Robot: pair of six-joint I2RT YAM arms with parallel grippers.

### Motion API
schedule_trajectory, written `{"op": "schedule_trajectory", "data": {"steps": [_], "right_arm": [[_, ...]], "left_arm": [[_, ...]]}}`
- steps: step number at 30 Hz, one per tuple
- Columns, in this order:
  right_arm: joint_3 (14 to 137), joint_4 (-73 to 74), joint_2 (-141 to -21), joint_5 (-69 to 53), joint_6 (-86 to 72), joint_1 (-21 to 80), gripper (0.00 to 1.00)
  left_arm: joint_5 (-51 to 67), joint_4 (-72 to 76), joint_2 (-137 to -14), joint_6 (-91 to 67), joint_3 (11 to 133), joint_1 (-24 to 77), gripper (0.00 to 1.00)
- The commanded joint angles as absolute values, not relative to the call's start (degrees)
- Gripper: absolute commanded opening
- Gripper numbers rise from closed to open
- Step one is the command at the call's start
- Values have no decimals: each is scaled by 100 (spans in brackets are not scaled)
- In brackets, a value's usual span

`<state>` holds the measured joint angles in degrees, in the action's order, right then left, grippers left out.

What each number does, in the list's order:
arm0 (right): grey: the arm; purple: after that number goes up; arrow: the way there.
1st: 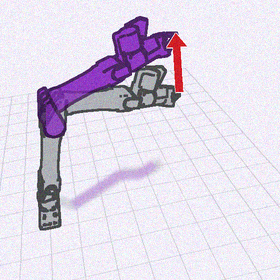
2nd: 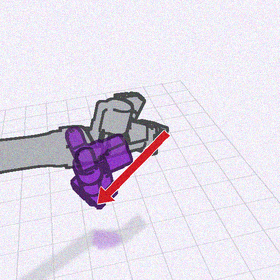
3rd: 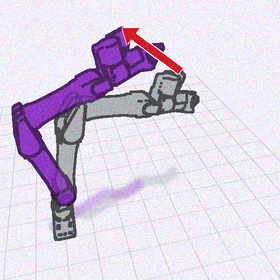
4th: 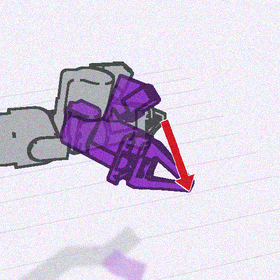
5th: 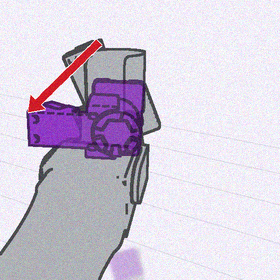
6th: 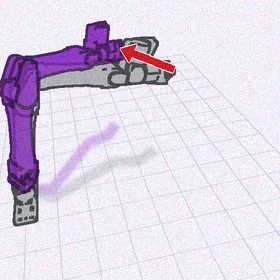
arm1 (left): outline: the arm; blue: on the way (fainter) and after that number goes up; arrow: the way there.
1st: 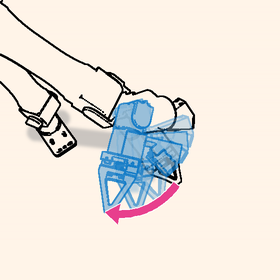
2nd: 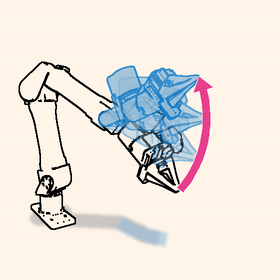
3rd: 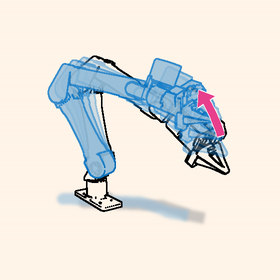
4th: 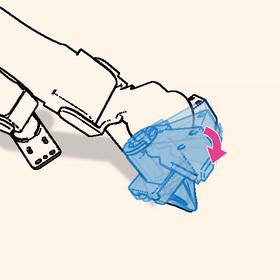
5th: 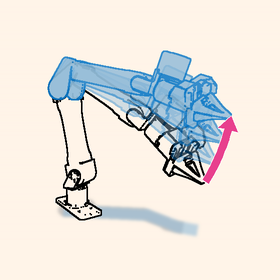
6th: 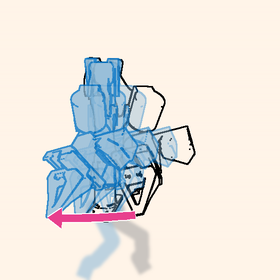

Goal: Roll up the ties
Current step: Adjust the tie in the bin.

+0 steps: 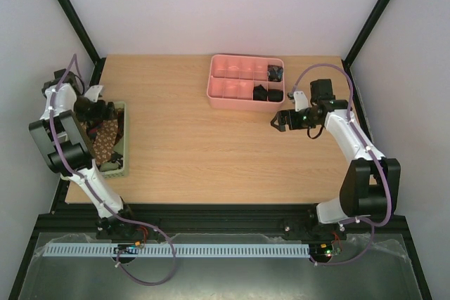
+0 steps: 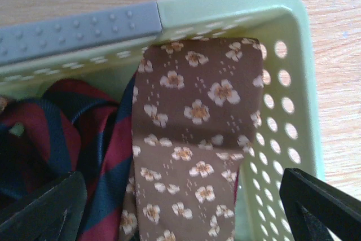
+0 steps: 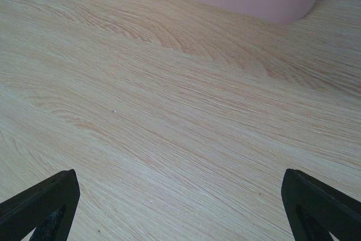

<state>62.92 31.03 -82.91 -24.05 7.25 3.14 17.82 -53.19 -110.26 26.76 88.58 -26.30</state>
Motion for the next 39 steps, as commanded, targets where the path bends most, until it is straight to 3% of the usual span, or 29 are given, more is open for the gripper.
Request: {"op": "schedule_trajectory", "data": {"steps": [1, 6, 13, 19, 31, 39], "right_arm": [[6233, 3189, -8173, -2346, 637, 334, 99], [6330, 3261, -8231, -2342, 668, 334, 99], [6483, 3334, -8338, -2304, 721, 334, 99], [6575, 3372, -8377, -2374, 729, 334, 99], [6803, 3364, -8470, -2817, 735, 334, 99], [6761, 3384, -8393, -2922, 721, 334, 99]], "left_arm": [[1396, -5117, -11311, 2658, 9097, -2463, 90], [1418, -4993, -11488, 2576, 9194, -2430, 74], [1441, -4929, -11452, 2563, 9268, -2440, 30], [1480, -4997, -11036, 2446, 9412, -2626, 3], [2168, -6091, -10461, 2523, 10745, -2976, 2], [2063, -6491, -10269, 3159, 9430, -2953, 2]]}}
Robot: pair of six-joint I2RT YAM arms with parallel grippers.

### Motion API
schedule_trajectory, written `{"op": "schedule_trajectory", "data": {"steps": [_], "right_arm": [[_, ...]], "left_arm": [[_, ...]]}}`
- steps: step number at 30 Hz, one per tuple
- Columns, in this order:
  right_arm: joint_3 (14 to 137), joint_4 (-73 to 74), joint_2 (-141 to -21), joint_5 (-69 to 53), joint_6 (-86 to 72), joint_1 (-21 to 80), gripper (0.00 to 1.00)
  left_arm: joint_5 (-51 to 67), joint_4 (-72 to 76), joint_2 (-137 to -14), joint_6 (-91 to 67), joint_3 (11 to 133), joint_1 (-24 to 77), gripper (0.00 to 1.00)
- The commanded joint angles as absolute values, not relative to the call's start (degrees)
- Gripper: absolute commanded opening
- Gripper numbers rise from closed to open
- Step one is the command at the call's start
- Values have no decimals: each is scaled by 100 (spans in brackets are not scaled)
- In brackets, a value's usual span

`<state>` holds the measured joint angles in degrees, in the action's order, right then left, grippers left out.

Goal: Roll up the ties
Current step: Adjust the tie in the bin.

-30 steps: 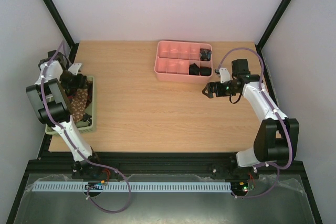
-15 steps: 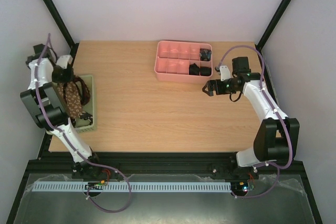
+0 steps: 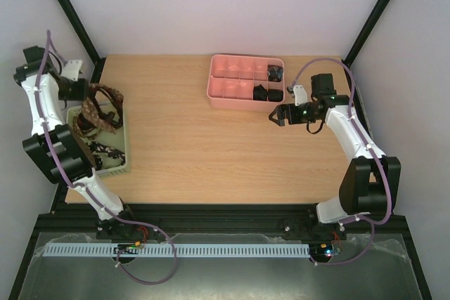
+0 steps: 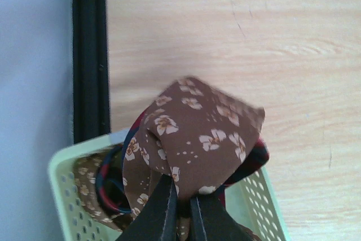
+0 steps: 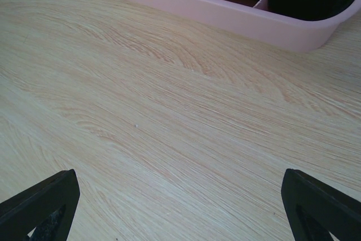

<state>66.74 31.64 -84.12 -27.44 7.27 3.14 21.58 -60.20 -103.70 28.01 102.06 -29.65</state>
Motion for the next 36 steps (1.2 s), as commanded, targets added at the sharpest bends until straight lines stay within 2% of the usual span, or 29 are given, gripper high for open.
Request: {"op": "schedule_trajectory", "data": {"steps": [1, 4, 7, 10, 13, 23, 30, 34, 36], "right_arm": [[6740, 3394, -8372, -2922, 728, 334, 99], [6641, 3392, -8301, -2963, 717, 334, 99], [6556, 3369, -8272, -3013, 686, 334, 98], [6529, 3363, -8271, -3001, 678, 334, 99], [6528, 3365, -8247, -2956, 685, 334, 98], [6311, 3308, -8055, -2842, 712, 334, 98], [6240, 3211, -8064, -2888, 656, 334, 99], [6251, 3232, -8060, -2855, 677, 334, 98], [6229, 3239, -8047, -2847, 681, 334, 99]], "left_arm": [[1943, -6422, -10246, 3201, 9174, -2953, 2], [1764, -6186, -10199, 3227, 8618, -2959, 5], [1784, -5986, -10230, 3148, 8313, -2966, 24], [1802, -5981, -10361, 3112, 8177, -2962, 46], [1744, -5955, -10368, 3095, 8060, -3023, 60], [1492, -6405, -10034, 3605, 7822, -3653, 75], [1656, -6482, -9921, 3684, 7398, -3656, 84], [1681, -6550, -9759, 3862, 7256, -3718, 93], [1679, -6646, -9674, 3978, 7227, -3762, 93]]}}
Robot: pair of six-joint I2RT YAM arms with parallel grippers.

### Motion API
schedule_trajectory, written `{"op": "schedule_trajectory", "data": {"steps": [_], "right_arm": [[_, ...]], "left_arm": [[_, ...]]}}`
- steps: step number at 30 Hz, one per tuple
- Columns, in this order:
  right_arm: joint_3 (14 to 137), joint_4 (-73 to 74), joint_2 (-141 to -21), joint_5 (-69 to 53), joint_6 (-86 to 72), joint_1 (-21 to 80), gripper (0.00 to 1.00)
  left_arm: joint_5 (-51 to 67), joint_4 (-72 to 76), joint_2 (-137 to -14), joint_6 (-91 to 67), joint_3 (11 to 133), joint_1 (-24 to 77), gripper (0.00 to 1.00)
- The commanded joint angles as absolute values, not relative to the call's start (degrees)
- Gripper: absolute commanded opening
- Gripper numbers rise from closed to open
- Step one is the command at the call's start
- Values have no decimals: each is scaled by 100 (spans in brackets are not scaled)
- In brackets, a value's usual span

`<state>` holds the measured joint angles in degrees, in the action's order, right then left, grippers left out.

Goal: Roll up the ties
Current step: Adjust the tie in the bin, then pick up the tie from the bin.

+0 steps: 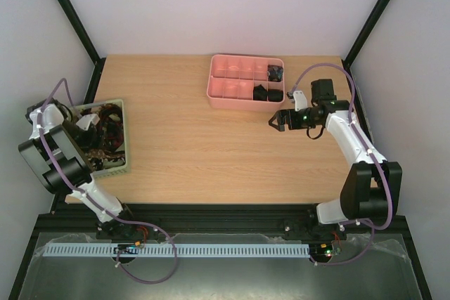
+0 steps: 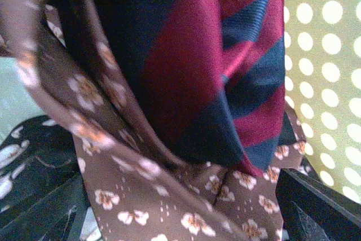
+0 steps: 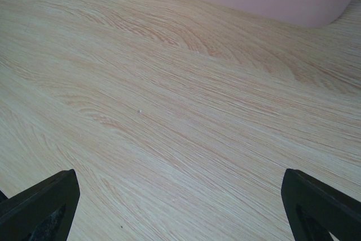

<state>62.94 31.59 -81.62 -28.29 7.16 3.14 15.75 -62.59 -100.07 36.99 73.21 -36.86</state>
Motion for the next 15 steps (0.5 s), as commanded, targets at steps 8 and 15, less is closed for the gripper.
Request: {"op": "schedule_trajectory", "data": {"steps": [8, 15], "right_arm": [[6126, 3153, -7972, -2849, 615, 334, 98], [6064, 3089, -7950, -2872, 582, 332, 98]], "left_arm": [[1278, -6673, -9396, 4200, 6936, -3928, 81], [1382, -6375, -9367, 3843, 7168, -3927, 29]]}}
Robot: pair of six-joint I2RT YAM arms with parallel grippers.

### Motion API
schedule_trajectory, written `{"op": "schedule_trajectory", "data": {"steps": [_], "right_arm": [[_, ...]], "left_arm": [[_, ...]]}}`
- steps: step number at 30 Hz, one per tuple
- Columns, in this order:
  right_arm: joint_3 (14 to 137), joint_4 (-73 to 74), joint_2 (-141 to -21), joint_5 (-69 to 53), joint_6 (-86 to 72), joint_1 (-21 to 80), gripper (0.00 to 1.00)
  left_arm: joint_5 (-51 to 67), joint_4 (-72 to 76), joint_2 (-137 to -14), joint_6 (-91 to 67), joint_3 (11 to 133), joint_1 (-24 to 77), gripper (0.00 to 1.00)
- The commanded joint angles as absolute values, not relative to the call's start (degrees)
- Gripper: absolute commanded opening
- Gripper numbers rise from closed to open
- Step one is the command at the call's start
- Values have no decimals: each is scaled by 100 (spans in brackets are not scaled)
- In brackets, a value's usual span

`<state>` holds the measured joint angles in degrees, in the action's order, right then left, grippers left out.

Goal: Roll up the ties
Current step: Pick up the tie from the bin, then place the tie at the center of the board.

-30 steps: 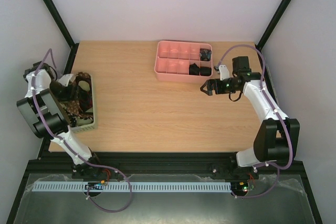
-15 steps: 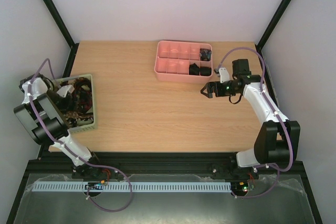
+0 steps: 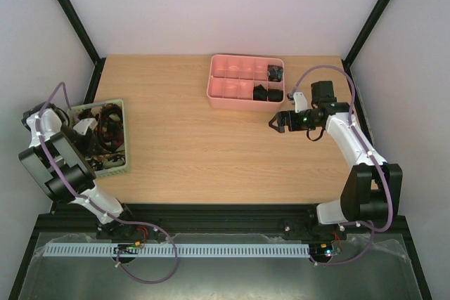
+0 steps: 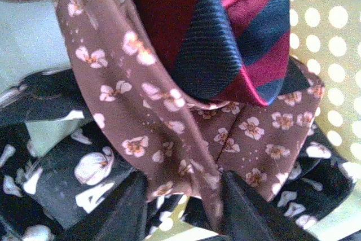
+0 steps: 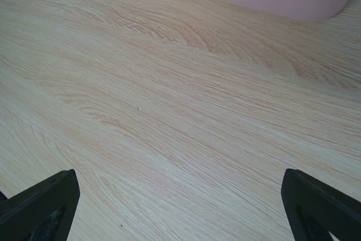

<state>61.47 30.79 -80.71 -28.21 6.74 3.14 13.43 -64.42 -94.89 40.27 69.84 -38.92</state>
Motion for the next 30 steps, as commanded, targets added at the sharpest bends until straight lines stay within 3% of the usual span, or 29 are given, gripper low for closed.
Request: {"op": "schedule_trajectory", "data": {"steps": [1, 4, 5, 18, 22, 30], "right_arm": [[6071, 3083, -7960, -2873, 580, 334, 99], [6108, 3093, -7965, -2874, 577, 334, 98], [6124, 3097, -7974, -2874, 576, 334, 99], [6526, 3150, -8045, -2807, 675, 334, 99], [6652, 3059, -7977, -2864, 812, 334, 98], [6861, 2749, -7717, -3199, 1048, 334, 99]], "left_arm": [[1433, -6358, -9357, 3785, 7276, -3923, 23], [1707, -6368, -9288, 3647, 7720, -3921, 4], [1787, -6373, -9270, 3575, 7933, -3923, 2], [4192, -5783, -9484, 1574, 12333, -3966, 2], [5081, -4327, -9233, 503, 12583, -3857, 2], [5546, -1066, -8804, -1533, 12497, -2988, 2]]}}
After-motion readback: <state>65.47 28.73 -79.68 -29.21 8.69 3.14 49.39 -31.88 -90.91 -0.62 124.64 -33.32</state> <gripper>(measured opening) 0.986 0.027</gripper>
